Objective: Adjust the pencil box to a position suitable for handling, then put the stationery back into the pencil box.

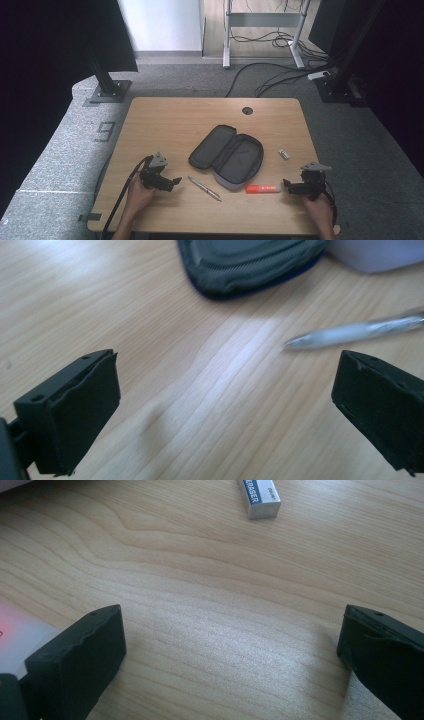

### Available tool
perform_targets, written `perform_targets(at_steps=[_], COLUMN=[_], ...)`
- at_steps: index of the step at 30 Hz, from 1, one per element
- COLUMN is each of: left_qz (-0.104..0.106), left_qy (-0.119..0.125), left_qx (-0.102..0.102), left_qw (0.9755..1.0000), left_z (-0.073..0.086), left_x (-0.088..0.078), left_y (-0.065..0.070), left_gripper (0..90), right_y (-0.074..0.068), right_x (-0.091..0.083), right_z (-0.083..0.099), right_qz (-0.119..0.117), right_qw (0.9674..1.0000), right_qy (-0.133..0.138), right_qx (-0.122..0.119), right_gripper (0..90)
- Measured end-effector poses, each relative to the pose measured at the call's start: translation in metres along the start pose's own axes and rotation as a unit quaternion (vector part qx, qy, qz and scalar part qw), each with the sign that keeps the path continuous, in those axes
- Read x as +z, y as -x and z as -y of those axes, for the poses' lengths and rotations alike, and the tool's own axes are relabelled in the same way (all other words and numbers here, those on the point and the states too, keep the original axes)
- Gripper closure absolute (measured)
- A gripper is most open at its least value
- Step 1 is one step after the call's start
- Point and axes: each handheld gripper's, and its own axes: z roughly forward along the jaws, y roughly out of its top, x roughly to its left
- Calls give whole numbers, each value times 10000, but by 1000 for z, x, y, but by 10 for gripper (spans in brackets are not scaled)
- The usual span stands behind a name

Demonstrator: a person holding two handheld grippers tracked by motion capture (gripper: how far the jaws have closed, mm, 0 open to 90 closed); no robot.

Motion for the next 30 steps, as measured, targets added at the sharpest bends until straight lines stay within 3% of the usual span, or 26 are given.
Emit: perform_targets(at_steps=[9, 14, 16, 30], left_qz=[-257, -180, -38, -43], left_qy=[-219, -265, -346, -345], left_qx=[26, -65, -277, -277], left_qw=[9994, 9995, 9990, 9990], left_z=[17, 17, 17, 17], left_x=[10, 10, 11, 11], left_y=[-3, -4, -8, -8], left_gripper=[0, 0, 0, 0], right_y=[-1, -1, -1, -7], right_x=[1, 1, 0, 4], right_z=[-1, -1, -1, -18], right_qz=[29, -4, -22, -245], right_qw=[10000, 10000, 10000, 9994], right_qy=[-4, -5, 18, -122], right_qx=[42, 20, -7, -194], right_gripper=[0, 0, 1, 40])
